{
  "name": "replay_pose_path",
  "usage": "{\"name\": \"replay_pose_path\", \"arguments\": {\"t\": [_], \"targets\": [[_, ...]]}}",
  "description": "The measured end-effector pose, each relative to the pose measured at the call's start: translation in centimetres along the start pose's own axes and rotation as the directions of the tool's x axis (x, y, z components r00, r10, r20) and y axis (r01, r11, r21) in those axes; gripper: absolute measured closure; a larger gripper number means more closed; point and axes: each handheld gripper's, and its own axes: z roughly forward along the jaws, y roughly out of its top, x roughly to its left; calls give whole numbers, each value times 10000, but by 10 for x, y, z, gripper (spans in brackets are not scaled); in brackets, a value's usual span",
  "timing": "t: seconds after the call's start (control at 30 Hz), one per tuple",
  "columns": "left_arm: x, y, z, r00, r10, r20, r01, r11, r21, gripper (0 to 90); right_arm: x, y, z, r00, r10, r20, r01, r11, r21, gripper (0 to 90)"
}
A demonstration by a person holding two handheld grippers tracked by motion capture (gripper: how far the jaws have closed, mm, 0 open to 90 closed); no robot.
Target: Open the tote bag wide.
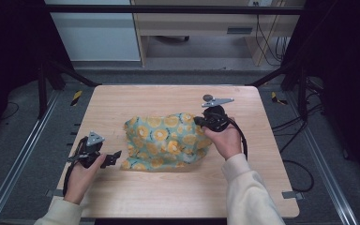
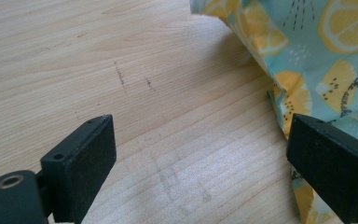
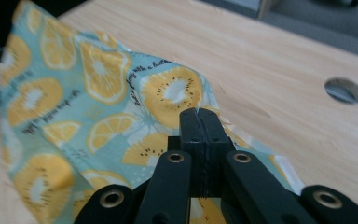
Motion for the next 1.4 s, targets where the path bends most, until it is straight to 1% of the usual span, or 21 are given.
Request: {"name": "replay_pose_path", "arguments": {"t": [0.07,0.1,0.13,0.3,0.4,0.43,0.5,0.57,0.63,0.73,0.77,0.8,0.83,0.87,0.93,0.97,1.03,1.2,1.23,1.27,1.4], "targets": [[0,0,0,10000,69,13,-70,10000,55,79,9,2,-9,9996,-230,-192,223,9991,-351,900],[0,0,1,10000,48,-14,-48,10000,71,93,20,3,-19,9979,-517,-400,487,9962,-723,900],[0,0,1,10000,75,-55,-74,9999,99,93,20,3,-19,9979,-517,-400,487,9962,-723,900],[1,0,0,9999,128,-92,-126,9998,184,95,52,-1,-40,9881,-1246,-907,1120,9849,-1320,900],[2,1,-3,9999,101,-139,-100,9999,69,105,67,-9,-49,9807,-1580,-1154,1409,9796,-1434,900],[2,1,-5,9997,149,-214,-148,9999,53,121,76,-16,-54,9757,-1728,-1345,1526,9771,-1483,900],[4,1,-6,9992,274,-303,-271,9996,121,132,79,-19,-57,9729,-1817,-1430,1598,9754,-1519,900],[5,1,-8,9994,327,-142,-328,9995,-49,151,86,-27,-60,9685,-1962,-1537,1723,9726,-1558,900],[6,1,-11,9988,455,-177,-457,9988,-156,201,92,-38,-63,9633,-2104,-1669,1838,9696,-1614,900],[9,3,-18,9983,545,-196,-552,9978,-360,242,94,-45,-64,9616,-2148,-1706,1874,9686,-1631,900],[10,7,-24,9993,383,-49,-385,9982,-456,281,94,-51,-63,9615,-2112,-1758,1829,9693,-1645,900],[10,7,-24,9993,383,-49,-385,9982,-456,294,94,-51,-63,9615,-2112,-1758,1829,9693,-1645,900],[10,10,-28,9995,282,125,-274,9978,-602,294,94,-54,-62,9622,-2076,-1763,1800,9706,-1600,900],[8,14,-30,9990,395,213,-379,9968,-709,308,93,-57,-61,9632,-2032,-1756,1769,9720,-1546,900],[5,24,-35,9980,609,166,-595,9952,-771,317,92,-62,-59,9645,-1992,-1735,1748,9737,-1464,900],[2,34,-37,9963,835,216,-815,9934,-810,317,91,-66,-58,9664,-1890,-1741,1654,9760,-1417,900],[1,39,-37,9952,952,205,-934,9928,-749,314,91,-68,-57,9667,-1852,-1766,1614,9767,-1413,900],[-4,64,-25,9893,1396,429,-1381,9898,-355,276,91,-76,-52,9677,-1776,-1789,1546,9787,-1353,900],[-6,72,-17,9874,1413,716,-1409,9900,-108,251,90,-78,-51,9670,-1747,-1854,1516,9795,-1323,900],[-6,72,-17,9874,1413,716,-1409,9900,-108,244,90,-78,-51,9670,-1747,-1854,1516,9795,-1323,900],[-7,84,1,9870,1355,861,-1370,9905,118,229,89,-83,-47,9679,-1617,-1926,1392,9823,-1252,900]]}}
